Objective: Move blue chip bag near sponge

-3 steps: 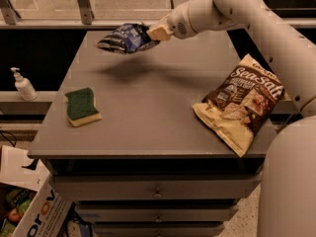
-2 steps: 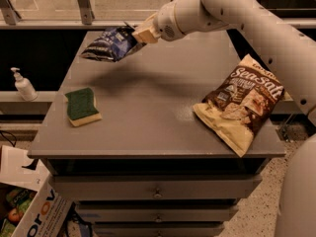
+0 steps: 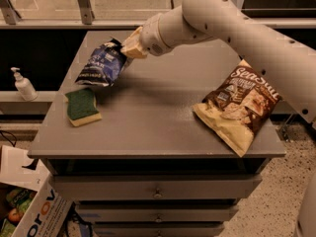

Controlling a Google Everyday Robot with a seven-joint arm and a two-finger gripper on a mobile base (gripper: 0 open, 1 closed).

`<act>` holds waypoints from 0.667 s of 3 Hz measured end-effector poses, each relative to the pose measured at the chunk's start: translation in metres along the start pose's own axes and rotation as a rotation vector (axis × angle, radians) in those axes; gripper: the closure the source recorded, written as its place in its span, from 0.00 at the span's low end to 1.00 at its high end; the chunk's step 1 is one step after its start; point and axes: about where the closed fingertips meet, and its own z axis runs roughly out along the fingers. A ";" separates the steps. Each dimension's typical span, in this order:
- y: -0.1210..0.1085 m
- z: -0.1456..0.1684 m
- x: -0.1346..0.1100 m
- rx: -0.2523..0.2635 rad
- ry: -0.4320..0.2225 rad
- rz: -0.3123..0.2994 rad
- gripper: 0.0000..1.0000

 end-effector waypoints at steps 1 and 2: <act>0.016 0.010 0.011 -0.009 0.027 -0.049 1.00; 0.035 0.013 0.017 -0.021 0.034 -0.064 1.00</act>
Offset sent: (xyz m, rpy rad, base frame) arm -0.0422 0.0048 -0.0517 -0.0785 -0.0314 0.0457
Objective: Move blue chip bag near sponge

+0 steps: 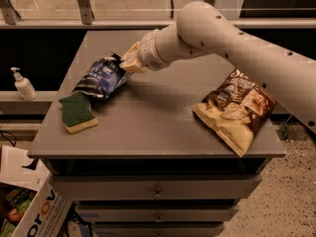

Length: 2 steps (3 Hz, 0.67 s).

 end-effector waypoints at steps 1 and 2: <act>0.016 -0.001 -0.002 -0.011 -0.003 -0.011 1.00; 0.020 -0.007 -0.004 -0.021 0.008 -0.018 0.82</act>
Offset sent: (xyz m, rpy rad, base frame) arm -0.0272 -0.0078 0.0042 -0.0370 0.0039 0.0202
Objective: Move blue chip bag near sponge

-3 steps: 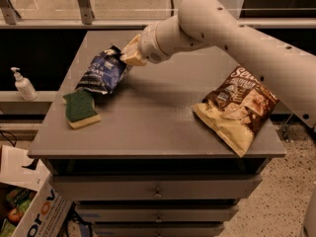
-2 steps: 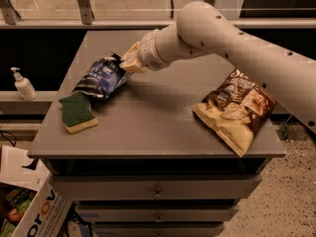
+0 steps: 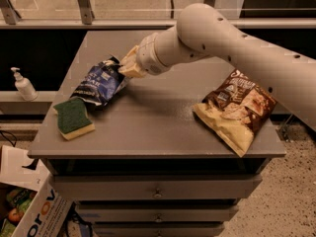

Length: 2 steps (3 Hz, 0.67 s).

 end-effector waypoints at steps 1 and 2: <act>-0.003 -0.009 -0.003 -0.012 0.011 0.002 0.60; -0.002 -0.008 -0.004 -0.016 0.010 0.001 0.37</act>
Offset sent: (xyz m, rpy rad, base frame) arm -0.0012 -0.0047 0.0079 -0.0113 0.0098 0.0027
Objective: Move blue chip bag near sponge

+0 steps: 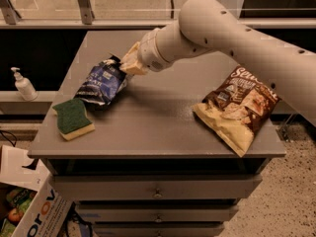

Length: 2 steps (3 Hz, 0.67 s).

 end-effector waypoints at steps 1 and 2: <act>0.001 0.002 -0.001 -0.003 -0.001 -0.001 0.13; 0.002 0.003 -0.002 -0.006 -0.002 -0.003 0.00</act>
Offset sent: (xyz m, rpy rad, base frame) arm -0.0006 0.0017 -0.0005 -0.0003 0.0009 0.0031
